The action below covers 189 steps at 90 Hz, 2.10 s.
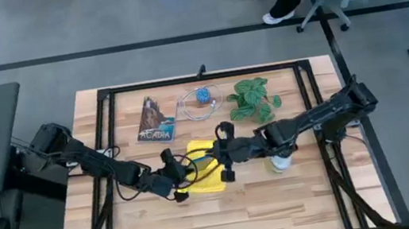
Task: Clean tablet
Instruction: Wipe the front of the tablet using microfiber towel
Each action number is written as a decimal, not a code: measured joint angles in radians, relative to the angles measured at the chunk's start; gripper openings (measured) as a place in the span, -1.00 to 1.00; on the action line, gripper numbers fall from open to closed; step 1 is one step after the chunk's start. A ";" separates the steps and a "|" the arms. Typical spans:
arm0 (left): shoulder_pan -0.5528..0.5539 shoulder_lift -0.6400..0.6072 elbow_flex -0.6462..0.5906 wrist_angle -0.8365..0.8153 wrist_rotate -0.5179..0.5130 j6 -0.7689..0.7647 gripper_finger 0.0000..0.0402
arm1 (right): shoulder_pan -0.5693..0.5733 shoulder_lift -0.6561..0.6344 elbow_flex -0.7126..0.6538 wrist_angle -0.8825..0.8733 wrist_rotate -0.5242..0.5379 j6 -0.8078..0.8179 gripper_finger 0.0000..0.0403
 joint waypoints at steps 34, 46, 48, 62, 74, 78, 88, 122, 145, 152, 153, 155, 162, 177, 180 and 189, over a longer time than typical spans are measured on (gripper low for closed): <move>0.000 0.002 -0.001 0.005 -0.001 0.001 -0.96 | -0.006 -0.008 -0.109 0.006 -0.039 0.140 -1.00; 0.000 -0.006 -0.001 0.015 -0.002 0.016 -0.96 | 0.010 -0.007 -0.120 -0.037 -0.032 0.171 -1.00; 0.000 -0.008 -0.001 0.016 -0.004 0.016 -0.96 | 0.012 -0.007 -0.120 -0.052 -0.032 0.180 -1.00; 0.001 -0.010 0.000 0.050 -0.010 0.045 -0.96 | 0.023 0.008 -0.131 -0.176 -0.020 0.231 -1.00; 0.005 -0.011 0.003 0.085 -0.013 0.053 -0.96 | 0.025 -0.001 -0.125 -0.229 0.001 0.268 -1.00; 0.007 -0.011 0.003 0.081 -0.015 0.054 -0.96 | 0.029 -0.001 -0.125 -0.230 0.018 0.269 -1.00; 0.018 -0.010 0.003 0.049 -0.015 0.049 -0.96 | 0.042 -0.005 -0.128 -0.223 0.047 0.248 -1.00; 0.089 -0.011 0.004 -0.013 0.079 -0.052 -0.96 | 0.090 -0.020 -0.090 -0.192 0.084 0.214 -1.00; 0.152 -0.004 0.004 -0.006 0.162 -0.059 -0.96 | 0.105 -0.020 -0.090 -0.140 0.085 0.205 -1.00; 0.160 -0.003 0.003 0.002 0.166 -0.063 -0.96 | 0.110 -0.017 -0.089 -0.125 0.086 0.202 -1.00; 0.162 -0.003 0.003 0.003 0.167 -0.063 -0.96 | 0.111 -0.017 -0.090 -0.124 0.086 0.202 -1.00; 0.164 -0.003 0.003 0.004 0.168 -0.063 -0.96 | 0.110 -0.017 -0.090 -0.123 0.086 0.202 -1.00; 0.169 -0.002 0.002 -0.001 0.170 -0.064 -0.96 | 0.111 -0.016 -0.104 -0.088 0.086 0.202 -1.00; 0.180 -0.002 -0.006 0.000 0.169 -0.090 -0.96 | 0.116 -0.015 -0.127 -0.055 0.085 0.200 -1.00; 0.182 -0.002 -0.006 -0.001 0.168 -0.097 -0.96 | 0.118 -0.015 -0.127 -0.049 0.085 0.200 -1.00; 0.185 -0.002 -0.007 0.010 0.168 -0.100 -0.96 | 0.123 -0.015 -0.127 -0.039 0.084 0.200 -1.00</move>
